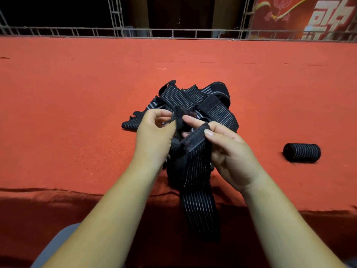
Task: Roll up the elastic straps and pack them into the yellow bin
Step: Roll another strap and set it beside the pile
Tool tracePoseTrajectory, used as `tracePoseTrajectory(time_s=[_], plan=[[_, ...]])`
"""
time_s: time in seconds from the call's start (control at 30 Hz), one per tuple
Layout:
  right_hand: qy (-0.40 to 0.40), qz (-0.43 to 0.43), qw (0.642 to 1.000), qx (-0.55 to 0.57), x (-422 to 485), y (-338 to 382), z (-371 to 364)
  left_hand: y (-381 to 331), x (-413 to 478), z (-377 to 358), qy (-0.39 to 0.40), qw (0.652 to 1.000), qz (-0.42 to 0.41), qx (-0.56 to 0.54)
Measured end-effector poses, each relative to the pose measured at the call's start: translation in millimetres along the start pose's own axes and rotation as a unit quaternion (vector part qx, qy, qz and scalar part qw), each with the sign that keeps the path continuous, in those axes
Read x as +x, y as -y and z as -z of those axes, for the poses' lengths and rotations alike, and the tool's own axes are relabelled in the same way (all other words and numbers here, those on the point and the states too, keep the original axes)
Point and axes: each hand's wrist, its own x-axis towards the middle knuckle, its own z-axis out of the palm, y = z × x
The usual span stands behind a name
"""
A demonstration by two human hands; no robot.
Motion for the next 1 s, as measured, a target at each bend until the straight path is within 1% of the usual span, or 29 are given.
tracePoseTrajectory(time_s=[0.07,0.13,0.27,0.3,0.37,0.4,0.47,0.57,0.63,0.8,1.0], plan=[[0.004,-0.003,1.0,-0.009,0,1,1,-5,-3,2,0.037,0.999,0.004,0.001],[0.0,-0.011,1.0,-0.012,0,2,-1,-12,-7,3,0.071,0.997,0.017,-0.027],[-0.011,-0.02,1.0,-0.016,1,3,-4,-16,-7,1,0.082,0.989,0.054,-0.108],[-0.011,-0.019,1.0,-0.016,1,4,-5,-15,-6,1,0.086,0.988,0.054,-0.114],[-0.012,-0.017,1.0,-0.019,1,5,-7,-13,-5,3,0.098,0.992,0.026,-0.08],[-0.019,-0.015,0.999,-0.029,1,4,-8,-12,-6,4,0.098,0.993,0.012,-0.065],[-0.063,-0.008,0.996,-0.058,3,1,-8,-10,-6,5,0.085,0.993,0.009,-0.082],[-0.148,0.015,0.986,-0.078,8,-3,-5,-17,-8,3,0.09,0.987,0.036,-0.125],[-0.177,0.016,0.982,-0.067,10,-4,-3,-22,-12,2,0.104,0.984,0.052,-0.138],[-0.196,0.002,0.98,-0.028,11,-3,-3,-22,-16,-4,0.127,0.975,0.065,-0.171],[-0.197,-0.001,0.98,-0.001,11,-3,-1,-22,-24,-7,0.164,0.968,0.034,-0.187]])
